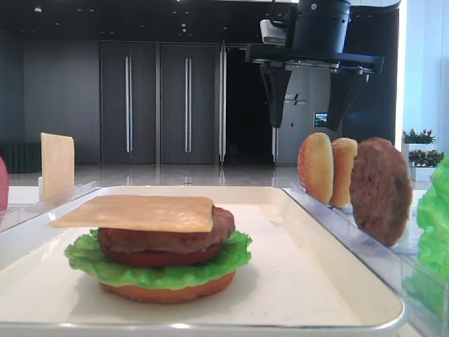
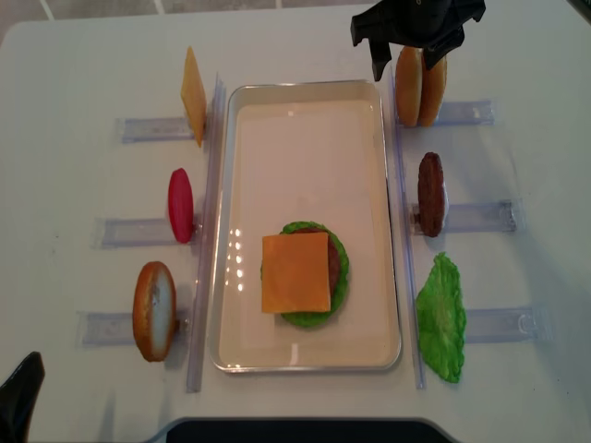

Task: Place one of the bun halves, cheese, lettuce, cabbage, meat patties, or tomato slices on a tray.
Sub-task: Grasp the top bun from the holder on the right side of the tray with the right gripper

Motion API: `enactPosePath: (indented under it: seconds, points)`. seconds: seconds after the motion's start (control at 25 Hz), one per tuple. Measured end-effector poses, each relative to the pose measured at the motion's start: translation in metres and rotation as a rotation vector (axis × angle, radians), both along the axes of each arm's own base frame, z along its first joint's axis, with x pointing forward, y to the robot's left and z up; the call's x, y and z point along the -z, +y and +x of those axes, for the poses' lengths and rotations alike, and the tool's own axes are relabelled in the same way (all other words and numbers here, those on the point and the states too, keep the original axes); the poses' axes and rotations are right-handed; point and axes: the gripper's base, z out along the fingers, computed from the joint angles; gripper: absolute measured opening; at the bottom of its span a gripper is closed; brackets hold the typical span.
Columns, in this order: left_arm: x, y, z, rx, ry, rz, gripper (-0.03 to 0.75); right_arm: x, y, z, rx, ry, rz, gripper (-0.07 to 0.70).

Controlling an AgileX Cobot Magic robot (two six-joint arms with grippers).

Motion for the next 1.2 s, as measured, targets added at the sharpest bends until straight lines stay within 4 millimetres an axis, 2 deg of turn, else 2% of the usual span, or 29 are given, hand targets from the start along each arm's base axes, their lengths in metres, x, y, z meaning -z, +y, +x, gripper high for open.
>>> enactPosePath:
  seconds: [0.6,0.88,1.2]
  points:
    - [0.0,0.0,0.0,0.0,0.0,0.0,0.641,0.0,0.001,0.001,-0.002,-0.015,0.006,0.555]
    - [0.0,0.0,0.0,0.0,0.0,0.0,0.641,0.018,0.002,0.005,-0.002,0.035,-0.017,0.555]
    - [0.0,0.0,0.0,0.0,0.0,0.0,0.641,0.019,0.001,0.009,0.001,0.008,-0.011,0.555]
